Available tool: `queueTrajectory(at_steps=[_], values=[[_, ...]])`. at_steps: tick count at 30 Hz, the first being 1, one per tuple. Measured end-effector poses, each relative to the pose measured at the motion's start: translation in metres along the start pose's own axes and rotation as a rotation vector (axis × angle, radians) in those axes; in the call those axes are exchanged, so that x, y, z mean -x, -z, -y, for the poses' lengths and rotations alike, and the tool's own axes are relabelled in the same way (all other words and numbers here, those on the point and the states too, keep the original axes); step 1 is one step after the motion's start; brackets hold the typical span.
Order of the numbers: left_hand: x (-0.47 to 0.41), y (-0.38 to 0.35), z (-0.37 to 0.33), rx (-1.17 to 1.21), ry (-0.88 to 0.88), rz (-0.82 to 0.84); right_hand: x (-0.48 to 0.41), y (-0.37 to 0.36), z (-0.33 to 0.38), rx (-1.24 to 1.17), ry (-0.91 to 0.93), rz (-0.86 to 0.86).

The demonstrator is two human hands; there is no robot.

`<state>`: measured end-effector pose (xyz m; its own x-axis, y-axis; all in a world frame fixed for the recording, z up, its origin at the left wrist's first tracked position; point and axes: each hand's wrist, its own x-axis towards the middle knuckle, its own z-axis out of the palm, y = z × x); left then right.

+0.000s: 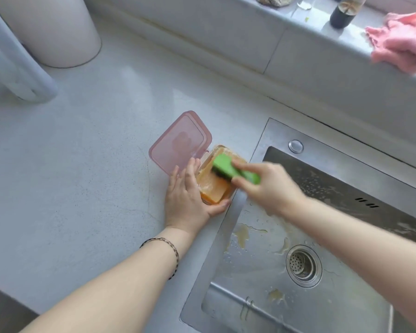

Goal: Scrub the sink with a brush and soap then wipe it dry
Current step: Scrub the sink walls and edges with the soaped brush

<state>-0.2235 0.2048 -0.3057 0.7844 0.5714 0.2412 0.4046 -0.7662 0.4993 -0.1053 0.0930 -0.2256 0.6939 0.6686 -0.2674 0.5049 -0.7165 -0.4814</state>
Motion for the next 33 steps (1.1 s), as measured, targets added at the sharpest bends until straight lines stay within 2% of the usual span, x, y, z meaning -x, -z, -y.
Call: queueTrajectory(at_steps=[2,3,6,7,9,11,14,17,22,28,30,31,33], values=[[-0.001,0.0,-0.001,-0.013,0.005,0.011,-0.022,0.005,-0.004,0.002,-0.082,-0.1],[-0.002,0.0,-0.001,-0.009,0.01,0.005,-0.019,0.0,-0.001,0.006,-0.059,-0.105],[-0.003,-0.002,0.0,0.017,-0.001,-0.02,0.018,-0.019,0.014,0.0,0.129,0.029],[-0.003,-0.003,0.0,0.016,-0.009,-0.023,0.018,-0.015,0.011,0.018,0.126,0.043],[-0.003,-0.002,0.001,0.01,-0.017,-0.002,-0.002,0.0,-0.002,0.051,0.008,-0.039],[-0.003,-0.004,0.001,0.015,-0.021,-0.003,-0.01,0.001,-0.002,0.07,-0.026,-0.108],[-0.003,-0.006,0.002,0.106,-0.021,-0.034,0.021,-0.02,0.017,0.064,0.137,-0.013],[-0.001,-0.005,0.001,0.17,0.005,-0.045,0.03,-0.021,0.015,0.041,0.132,0.014],[-0.004,0.001,-0.003,0.18,0.014,-0.032,0.013,-0.023,0.01,0.071,0.145,-0.057],[-0.007,0.004,-0.003,0.107,-0.005,0.057,-0.016,-0.003,-0.015,0.247,0.035,-0.182],[-0.007,0.007,-0.003,0.073,-0.009,0.074,-0.019,0.008,-0.015,0.204,-0.035,-0.226],[-0.007,0.007,-0.004,0.059,-0.01,0.08,-0.017,0.011,-0.012,0.162,-0.031,-0.234],[-0.007,0.007,-0.005,0.071,0.009,0.079,-0.002,0.008,0.003,0.133,0.101,-0.202]])
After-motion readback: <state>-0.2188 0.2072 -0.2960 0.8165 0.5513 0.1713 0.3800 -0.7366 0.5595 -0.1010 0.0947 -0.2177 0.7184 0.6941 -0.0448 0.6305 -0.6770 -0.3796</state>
